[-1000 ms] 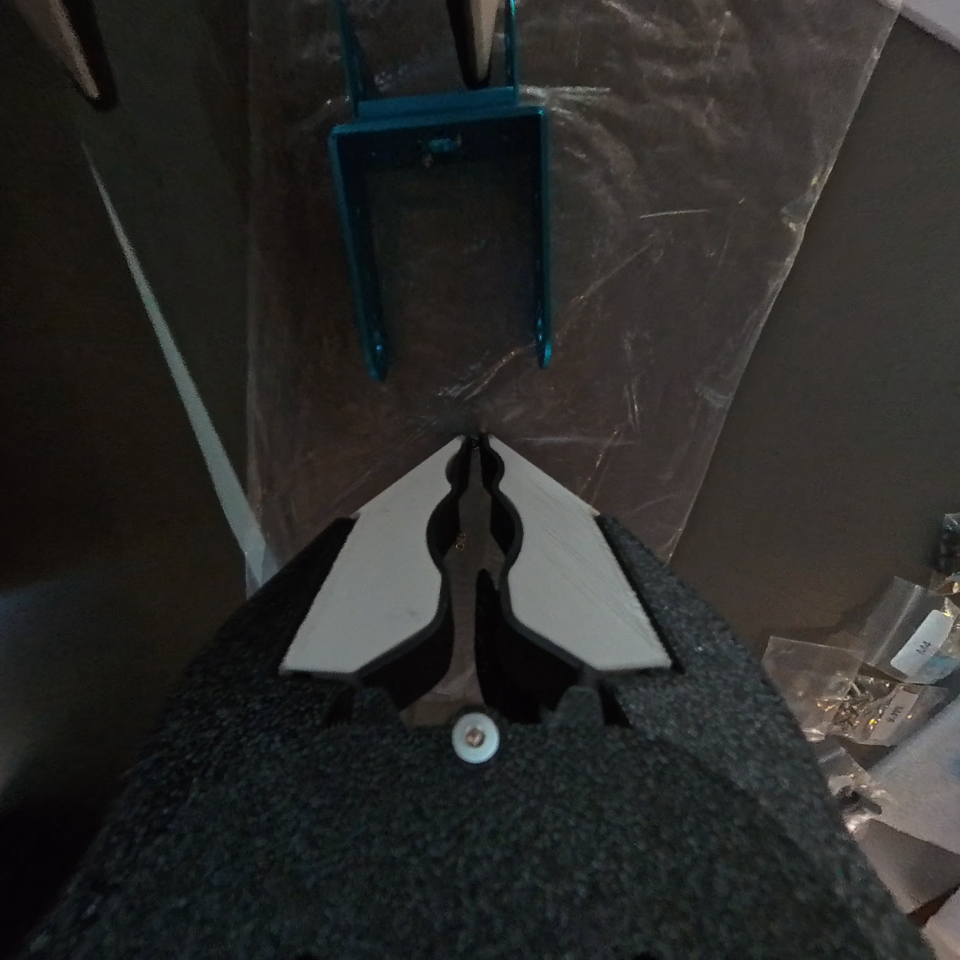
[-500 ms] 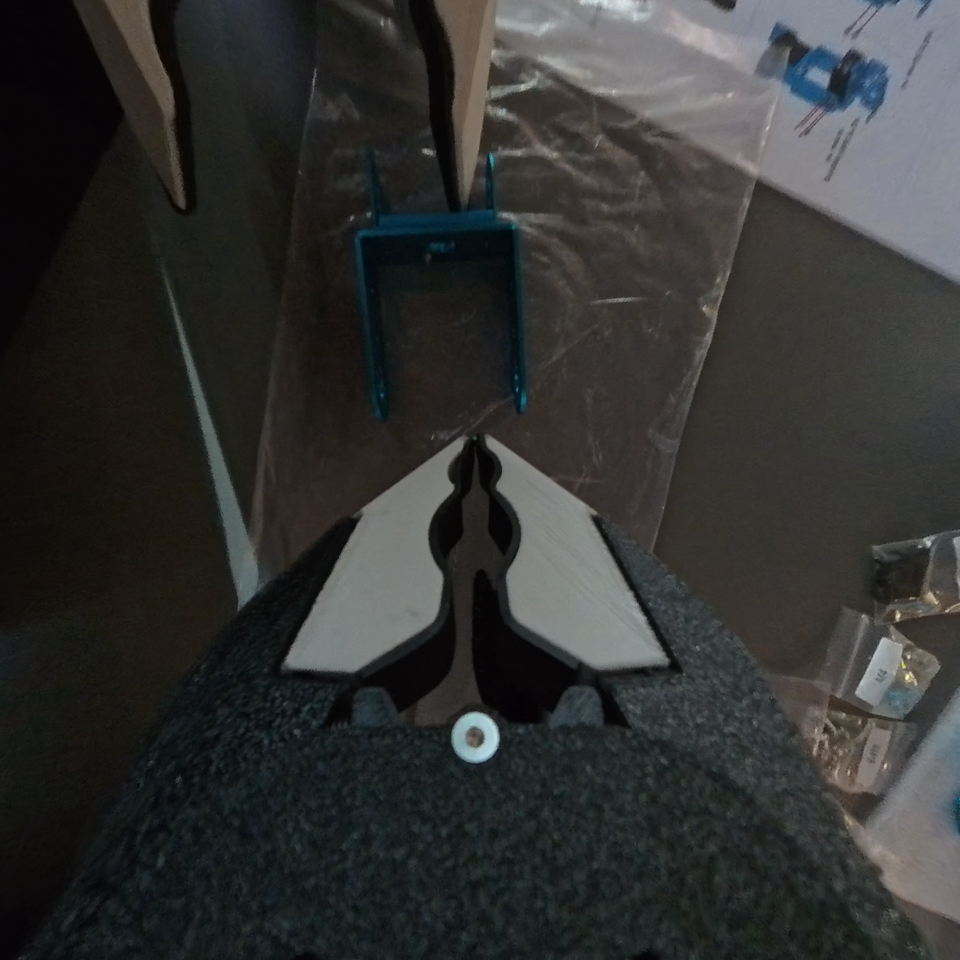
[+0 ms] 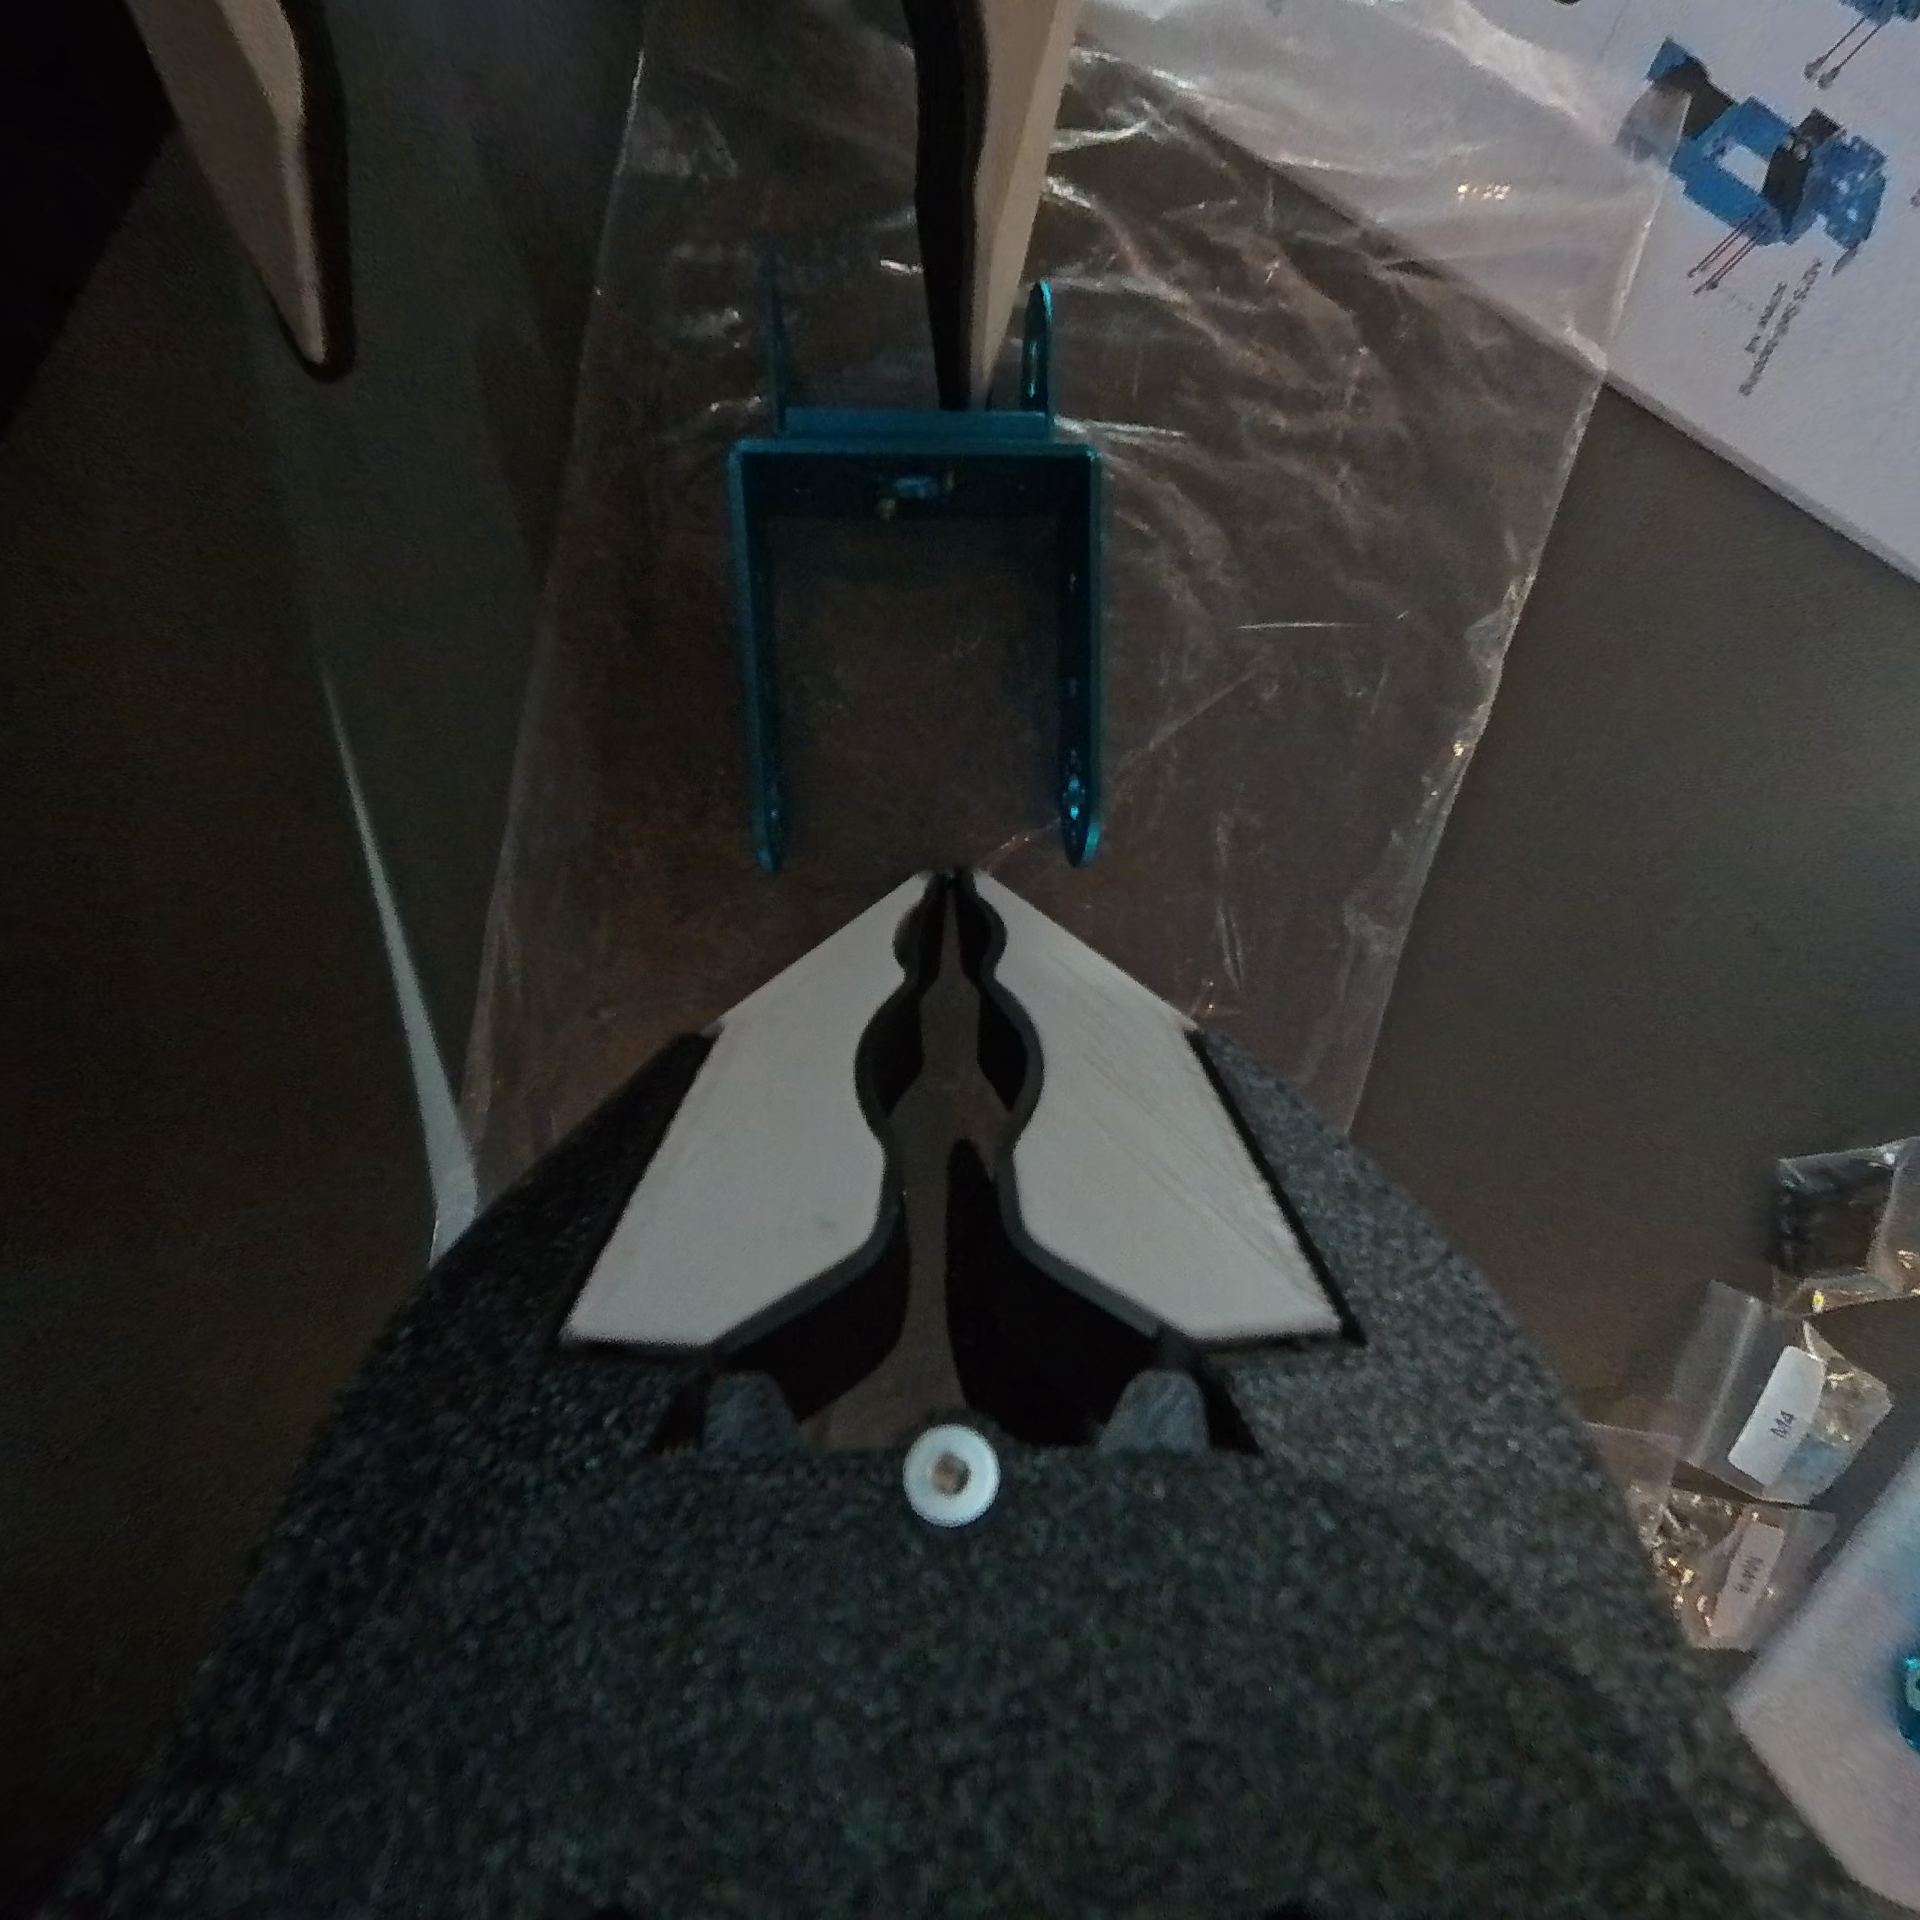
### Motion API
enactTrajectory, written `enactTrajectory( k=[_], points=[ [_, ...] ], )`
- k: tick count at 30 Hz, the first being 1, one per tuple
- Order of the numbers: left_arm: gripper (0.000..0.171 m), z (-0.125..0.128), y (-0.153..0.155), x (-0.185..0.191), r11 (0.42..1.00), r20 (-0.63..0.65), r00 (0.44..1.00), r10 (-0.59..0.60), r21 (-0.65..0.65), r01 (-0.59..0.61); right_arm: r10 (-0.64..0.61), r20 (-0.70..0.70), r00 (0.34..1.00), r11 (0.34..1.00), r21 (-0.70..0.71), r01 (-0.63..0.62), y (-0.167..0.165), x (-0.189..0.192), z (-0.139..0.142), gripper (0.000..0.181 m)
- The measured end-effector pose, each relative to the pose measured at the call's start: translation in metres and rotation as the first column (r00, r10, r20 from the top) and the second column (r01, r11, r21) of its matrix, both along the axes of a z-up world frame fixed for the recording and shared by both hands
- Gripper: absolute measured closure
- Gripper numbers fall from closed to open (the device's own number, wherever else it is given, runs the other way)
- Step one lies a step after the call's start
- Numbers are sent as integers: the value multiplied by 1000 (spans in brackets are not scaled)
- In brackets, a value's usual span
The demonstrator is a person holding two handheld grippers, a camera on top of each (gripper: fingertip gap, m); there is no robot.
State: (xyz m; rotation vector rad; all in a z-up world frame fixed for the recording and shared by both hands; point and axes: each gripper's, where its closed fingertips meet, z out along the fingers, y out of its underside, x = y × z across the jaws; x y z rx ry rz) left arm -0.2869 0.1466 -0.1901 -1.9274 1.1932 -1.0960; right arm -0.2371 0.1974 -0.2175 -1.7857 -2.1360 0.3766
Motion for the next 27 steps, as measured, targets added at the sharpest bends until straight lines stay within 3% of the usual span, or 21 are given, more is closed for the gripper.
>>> enactTrajectory(
  k=[15, 27],
  points=[
    [92, 0, -1, 0, 1000, -2, 1000, -2, 3, 2, -14, 36, 999, 1000, -19, 14, -1, 2, -1, 176],
    [92, -1, -2, 1, 1000, -7, 1000, -11, 6, 11, -51, 242, 969, 991, -111, 80, -3, 3, -2, 178]
  ],
)
